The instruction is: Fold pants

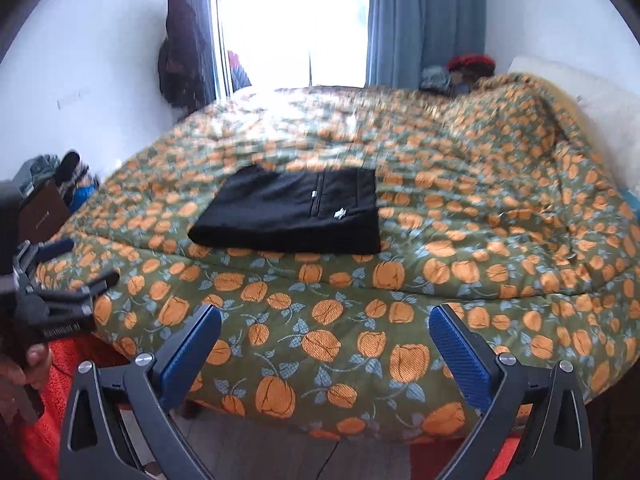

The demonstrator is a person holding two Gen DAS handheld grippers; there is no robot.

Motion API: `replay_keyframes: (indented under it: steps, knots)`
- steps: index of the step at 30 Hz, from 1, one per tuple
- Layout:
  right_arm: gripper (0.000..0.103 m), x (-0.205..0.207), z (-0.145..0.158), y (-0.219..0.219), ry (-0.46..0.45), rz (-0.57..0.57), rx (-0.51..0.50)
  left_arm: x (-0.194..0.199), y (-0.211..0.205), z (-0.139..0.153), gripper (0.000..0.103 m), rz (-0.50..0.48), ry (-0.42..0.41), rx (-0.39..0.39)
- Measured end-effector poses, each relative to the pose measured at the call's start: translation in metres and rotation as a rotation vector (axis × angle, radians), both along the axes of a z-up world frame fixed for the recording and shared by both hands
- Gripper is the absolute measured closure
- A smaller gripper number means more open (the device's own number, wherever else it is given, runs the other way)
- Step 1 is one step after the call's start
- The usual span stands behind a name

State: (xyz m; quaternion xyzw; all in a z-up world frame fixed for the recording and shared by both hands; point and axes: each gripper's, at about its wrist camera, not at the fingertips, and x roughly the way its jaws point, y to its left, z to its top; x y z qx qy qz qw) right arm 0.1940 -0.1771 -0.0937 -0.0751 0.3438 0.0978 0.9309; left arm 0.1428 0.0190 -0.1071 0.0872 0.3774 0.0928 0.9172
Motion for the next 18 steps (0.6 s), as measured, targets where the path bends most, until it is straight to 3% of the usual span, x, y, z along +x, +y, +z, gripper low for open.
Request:
replay_keyframes:
  steps: [3, 5, 7, 14, 18]
  knots:
    - [0.0, -0.023, 0.003, -0.001, -0.059, -0.042, -0.06, -0.018, -0.003, 0.003, 0.004, -0.003, 0.003, -0.016]
    - [0.0, -0.024, -0.004, -0.001, 0.0, -0.034, -0.061, -0.027, -0.005, 0.005, 0.004, -0.003, 0.012, -0.053]
    - [0.0, -0.024, -0.014, -0.007, 0.083, -0.025, -0.002, -0.032, -0.008, 0.009, 0.004, -0.006, 0.009, -0.064]
    - [0.0, -0.019, -0.009, -0.006, 0.167, -0.062, -0.004, -0.027, -0.017, 0.028, 0.004, -0.017, 0.001, -0.006]
    - [0.0, -0.014, 0.003, -0.003, 0.232, -0.074, -0.013, -0.021, -0.009, 0.04, 0.004, 0.019, 0.01, -0.051]
